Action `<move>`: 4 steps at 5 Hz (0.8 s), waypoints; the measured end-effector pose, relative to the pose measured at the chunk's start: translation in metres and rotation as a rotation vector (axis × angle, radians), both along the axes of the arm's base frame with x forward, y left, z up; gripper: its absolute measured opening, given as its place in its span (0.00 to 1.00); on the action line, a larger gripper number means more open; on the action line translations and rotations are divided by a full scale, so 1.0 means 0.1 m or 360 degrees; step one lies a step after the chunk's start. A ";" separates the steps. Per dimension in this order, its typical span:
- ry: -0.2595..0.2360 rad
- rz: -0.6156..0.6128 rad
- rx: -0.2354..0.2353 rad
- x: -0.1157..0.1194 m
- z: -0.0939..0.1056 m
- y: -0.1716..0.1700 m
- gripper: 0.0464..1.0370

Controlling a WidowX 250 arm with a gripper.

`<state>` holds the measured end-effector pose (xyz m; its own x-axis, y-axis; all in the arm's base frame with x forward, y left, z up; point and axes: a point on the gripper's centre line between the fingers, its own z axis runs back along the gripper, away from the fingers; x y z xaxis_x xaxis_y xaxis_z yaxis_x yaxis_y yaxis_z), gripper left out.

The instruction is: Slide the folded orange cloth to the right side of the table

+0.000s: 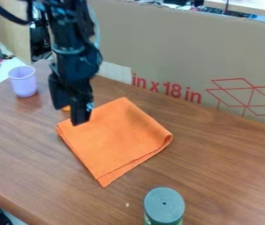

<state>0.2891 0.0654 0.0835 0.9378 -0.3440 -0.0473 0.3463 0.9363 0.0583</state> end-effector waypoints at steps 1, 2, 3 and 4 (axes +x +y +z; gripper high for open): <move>0.0023 -0.0029 0.0014 0.07 -0.21 -0.03 0.96; -0.0021 -0.0033 -0.0004 0.16 -0.33 -0.05 0.96; -0.0026 -0.0042 -0.0001 0.21 -0.45 -0.14 0.96; 0.0024 -0.0038 -0.0012 0.22 -0.59 -0.19 0.96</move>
